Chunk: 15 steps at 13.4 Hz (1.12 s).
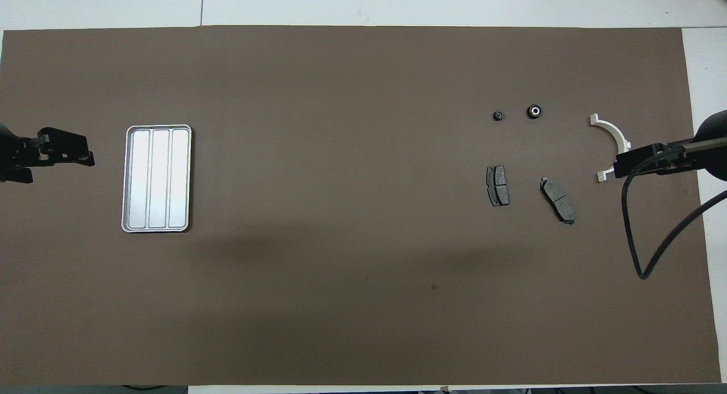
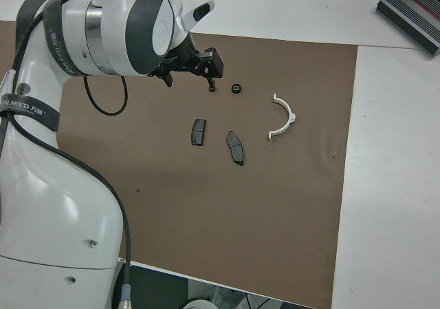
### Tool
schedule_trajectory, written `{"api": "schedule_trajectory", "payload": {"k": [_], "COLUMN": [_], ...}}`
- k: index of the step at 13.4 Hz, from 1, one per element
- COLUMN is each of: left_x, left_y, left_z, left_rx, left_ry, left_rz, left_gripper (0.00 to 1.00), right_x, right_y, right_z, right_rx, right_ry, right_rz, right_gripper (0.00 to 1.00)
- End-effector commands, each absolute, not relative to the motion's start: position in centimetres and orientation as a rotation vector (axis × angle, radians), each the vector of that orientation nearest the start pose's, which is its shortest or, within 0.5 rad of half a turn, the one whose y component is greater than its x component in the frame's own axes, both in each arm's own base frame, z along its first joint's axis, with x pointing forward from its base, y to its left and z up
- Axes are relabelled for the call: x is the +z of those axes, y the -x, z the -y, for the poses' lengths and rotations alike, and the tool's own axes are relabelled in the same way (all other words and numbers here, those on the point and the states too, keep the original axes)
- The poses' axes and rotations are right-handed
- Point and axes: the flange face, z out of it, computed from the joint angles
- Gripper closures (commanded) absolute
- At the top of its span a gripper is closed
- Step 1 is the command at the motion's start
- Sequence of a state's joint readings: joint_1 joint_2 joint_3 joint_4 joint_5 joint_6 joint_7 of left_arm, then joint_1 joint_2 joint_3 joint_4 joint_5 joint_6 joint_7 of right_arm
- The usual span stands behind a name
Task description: Pick bearing gear from pile to tray
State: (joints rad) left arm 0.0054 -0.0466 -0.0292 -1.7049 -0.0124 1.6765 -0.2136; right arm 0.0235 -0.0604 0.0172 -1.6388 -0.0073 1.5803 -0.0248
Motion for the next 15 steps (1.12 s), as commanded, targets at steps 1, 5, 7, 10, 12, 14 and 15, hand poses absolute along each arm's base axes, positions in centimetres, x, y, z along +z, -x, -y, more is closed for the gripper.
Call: {"api": "schedule_trajectory", "payload": {"k": [1,5,7,10,12,14,15], "left_x": [59.6,59.7,59.6,59.6,59.6,59.7,59.7], "left_y": [-54.4,-54.4,-54.4,-54.4,-54.4,-54.4,-54.4], "left_z": [1.6,1.6,1.6,1.6,1.6,1.6,1.6], "left_rx": [-0.04,-0.042,-0.04,-0.04,-0.04,-0.042,-0.042], "left_ry": [3.15,3.15,3.149,3.149,3.149,3.15,3.15], "left_rz": [0.289,0.289,0.292,0.289,0.292,0.289,0.292], "left_gripper": [0.0,0.0,0.0,0.0,0.0,0.0,0.0], "right_x": [58.7,50.6,45.9,40.5,37.6,34.9,33.5], "right_y": [-53.7,-57.9,-60.3,-63.5,-65.7,-68.0,-69.2], "right_z": [-3.2,-5.7,-6.5,-8.3,-8.7,-8.9,-8.8], "right_rx": [-0.039,0.017,0.021,-0.001,-0.028,-0.026,-0.023], "right_ry": [3.146,3.153,3.153,3.151,3.148,3.181,3.196], "right_rz": [0.076,-0.038,-0.103,-0.147,-0.165,-0.136,-0.126], "right_gripper": [0.0,0.0,0.0,0.0,0.0,0.0,0.0]}}
